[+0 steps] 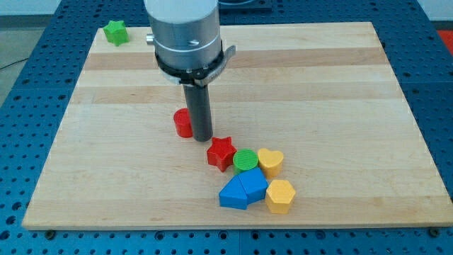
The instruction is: Move the red star towards the center right
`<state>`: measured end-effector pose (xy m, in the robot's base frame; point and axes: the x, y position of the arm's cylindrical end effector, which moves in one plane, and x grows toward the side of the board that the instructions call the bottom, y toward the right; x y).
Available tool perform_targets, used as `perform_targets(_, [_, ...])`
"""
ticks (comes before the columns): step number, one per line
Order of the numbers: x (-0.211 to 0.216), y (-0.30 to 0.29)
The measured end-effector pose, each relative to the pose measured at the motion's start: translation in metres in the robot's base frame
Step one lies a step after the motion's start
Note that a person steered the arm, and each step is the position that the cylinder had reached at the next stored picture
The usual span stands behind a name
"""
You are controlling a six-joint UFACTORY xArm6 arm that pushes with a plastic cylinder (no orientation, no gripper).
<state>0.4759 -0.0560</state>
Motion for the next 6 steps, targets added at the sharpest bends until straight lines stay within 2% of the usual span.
perform_targets(1, [0.053, -0.030])
perform_targets(2, [0.091, -0.032])
perform_targets(6, [-0.037, 0.105])
